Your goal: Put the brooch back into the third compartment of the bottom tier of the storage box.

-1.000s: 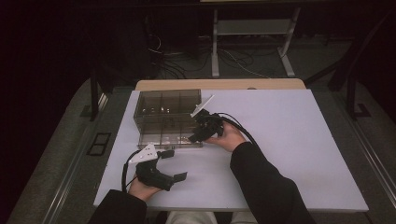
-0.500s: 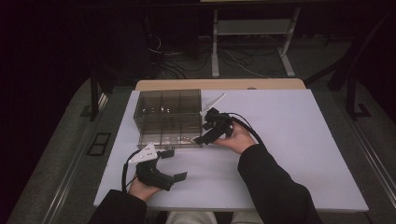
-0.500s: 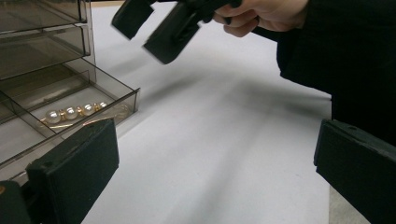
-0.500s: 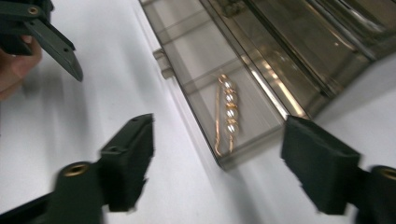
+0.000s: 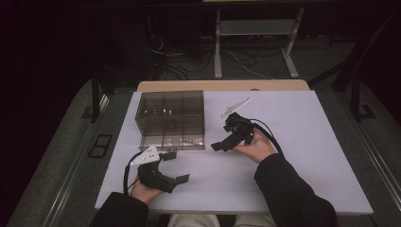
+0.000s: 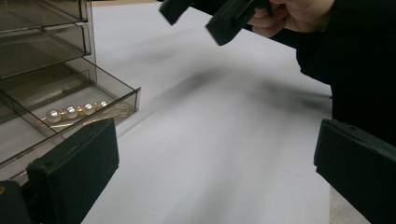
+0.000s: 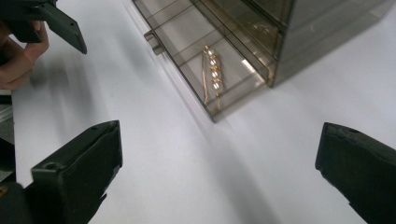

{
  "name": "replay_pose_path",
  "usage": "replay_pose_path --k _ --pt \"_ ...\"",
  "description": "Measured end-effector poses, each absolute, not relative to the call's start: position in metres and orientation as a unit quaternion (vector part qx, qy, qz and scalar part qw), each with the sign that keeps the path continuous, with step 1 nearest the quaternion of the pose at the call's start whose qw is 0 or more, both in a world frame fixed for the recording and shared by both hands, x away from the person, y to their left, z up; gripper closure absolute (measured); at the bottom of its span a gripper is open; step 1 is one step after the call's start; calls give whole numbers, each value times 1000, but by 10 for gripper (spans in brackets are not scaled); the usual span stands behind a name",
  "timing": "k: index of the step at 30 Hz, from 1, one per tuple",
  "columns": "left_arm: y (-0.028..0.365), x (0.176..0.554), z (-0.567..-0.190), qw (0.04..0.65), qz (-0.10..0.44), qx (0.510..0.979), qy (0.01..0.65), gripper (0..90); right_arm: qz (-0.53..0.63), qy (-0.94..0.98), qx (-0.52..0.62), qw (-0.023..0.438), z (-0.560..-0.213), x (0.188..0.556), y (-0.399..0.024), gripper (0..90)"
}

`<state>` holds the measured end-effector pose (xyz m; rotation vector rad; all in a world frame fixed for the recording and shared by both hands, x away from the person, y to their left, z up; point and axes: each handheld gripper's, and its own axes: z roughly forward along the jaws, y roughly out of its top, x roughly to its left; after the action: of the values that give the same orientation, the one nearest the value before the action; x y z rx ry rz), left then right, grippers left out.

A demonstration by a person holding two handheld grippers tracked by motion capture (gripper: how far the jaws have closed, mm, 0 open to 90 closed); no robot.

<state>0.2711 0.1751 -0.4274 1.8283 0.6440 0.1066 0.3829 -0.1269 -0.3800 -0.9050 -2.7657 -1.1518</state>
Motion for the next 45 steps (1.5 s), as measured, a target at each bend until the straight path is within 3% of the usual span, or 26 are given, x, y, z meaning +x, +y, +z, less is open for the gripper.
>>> replay_pose_path --k 23,45 --pt "175 271 -428 565 46 777 275 0 -402 -849 -343 -31 -383 342 -212 1" --pt "175 270 -428 563 47 777 278 0 -424 -814 -394 -50 -402 303 -265 1"
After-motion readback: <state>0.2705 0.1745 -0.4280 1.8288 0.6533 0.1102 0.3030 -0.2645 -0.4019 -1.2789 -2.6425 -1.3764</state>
